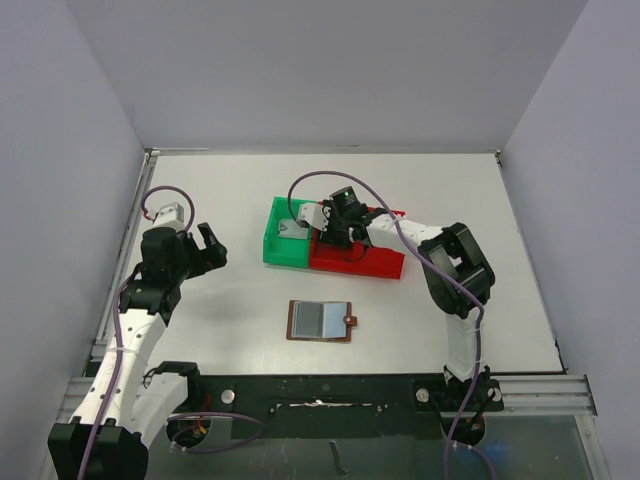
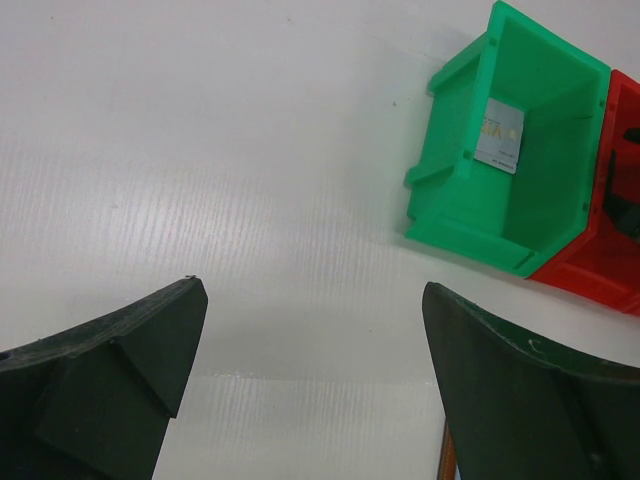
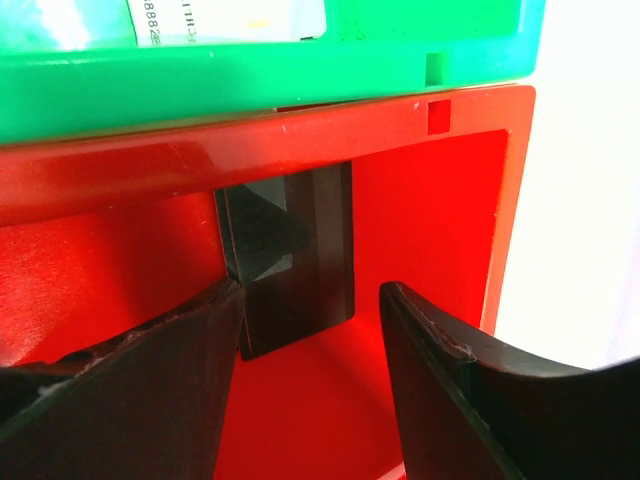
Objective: Take the credit cards out of the card holder
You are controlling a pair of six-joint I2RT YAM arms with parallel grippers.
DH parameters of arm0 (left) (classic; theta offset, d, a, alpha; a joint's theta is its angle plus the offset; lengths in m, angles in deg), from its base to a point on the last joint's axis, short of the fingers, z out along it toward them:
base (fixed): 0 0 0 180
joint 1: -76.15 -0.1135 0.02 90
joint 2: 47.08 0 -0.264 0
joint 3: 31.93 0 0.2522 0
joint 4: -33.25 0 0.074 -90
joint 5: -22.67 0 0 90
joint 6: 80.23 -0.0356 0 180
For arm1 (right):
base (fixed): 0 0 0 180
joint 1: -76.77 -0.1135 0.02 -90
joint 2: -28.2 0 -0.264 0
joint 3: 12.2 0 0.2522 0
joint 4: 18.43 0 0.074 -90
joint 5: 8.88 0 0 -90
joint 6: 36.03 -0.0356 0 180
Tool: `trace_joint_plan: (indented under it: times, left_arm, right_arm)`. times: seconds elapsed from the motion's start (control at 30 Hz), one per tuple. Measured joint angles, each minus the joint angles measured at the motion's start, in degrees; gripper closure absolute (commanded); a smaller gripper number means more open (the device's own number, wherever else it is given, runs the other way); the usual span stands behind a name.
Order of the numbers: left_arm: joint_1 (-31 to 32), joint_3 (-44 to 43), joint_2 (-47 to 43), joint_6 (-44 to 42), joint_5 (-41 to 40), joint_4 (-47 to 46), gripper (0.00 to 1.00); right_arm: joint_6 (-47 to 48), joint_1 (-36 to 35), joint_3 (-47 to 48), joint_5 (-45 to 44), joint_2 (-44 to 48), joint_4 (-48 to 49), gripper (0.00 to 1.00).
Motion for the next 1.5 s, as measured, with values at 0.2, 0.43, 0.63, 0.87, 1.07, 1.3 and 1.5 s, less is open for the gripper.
trace_joint_plan:
  times: [0.2, 0.43, 0.63, 0.87, 1.07, 1.3, 1.5]
  left_arm:
    - [-0.02, 0.0, 0.0, 0.0, 0.15, 0.0, 0.1]
    - [0.0, 0.0, 0.02, 0.0, 0.2, 0.0, 0.1]
    - [0.0, 0.0, 0.02, 0.0, 0.39, 0.0, 0.1]
    - [-0.02, 0.0, 0.02, 0.0, 0.48, 0.0, 0.1]
    - [-0.02, 0.0, 0.02, 0.0, 0.57, 0.0, 0.1]
    - [0.0, 0.0, 0.11, 0.0, 0.57, 0.0, 0.1]
    - [0.0, 0.0, 0.52, 0.0, 0.57, 0.0, 0.1]
  right_arm:
    - [-0.7, 0.13, 0.0, 0.42, 0.15, -0.02, 0.41]
    - [-4.11, 0.39, -0.02, 2.4, 4.35, 0.76, 0.36]
    - [-10.29, 0.37, -2.8, 4.17, 10.69, 4.48, 0.35]
    - [-25.07, 0.26, -6.43, 3.82, 15.34, 6.29, 0.37]
    - [-47.65, 0.33, -4.37, 3.04, 15.56, 1.07, 0.37]
    - [-64.35, -0.2, -5.9, 1.29, 15.54, -2.58, 0.37]
    - [-69.05, -1.97, -5.86, -1.49, 14.95, -4.72, 0.37]
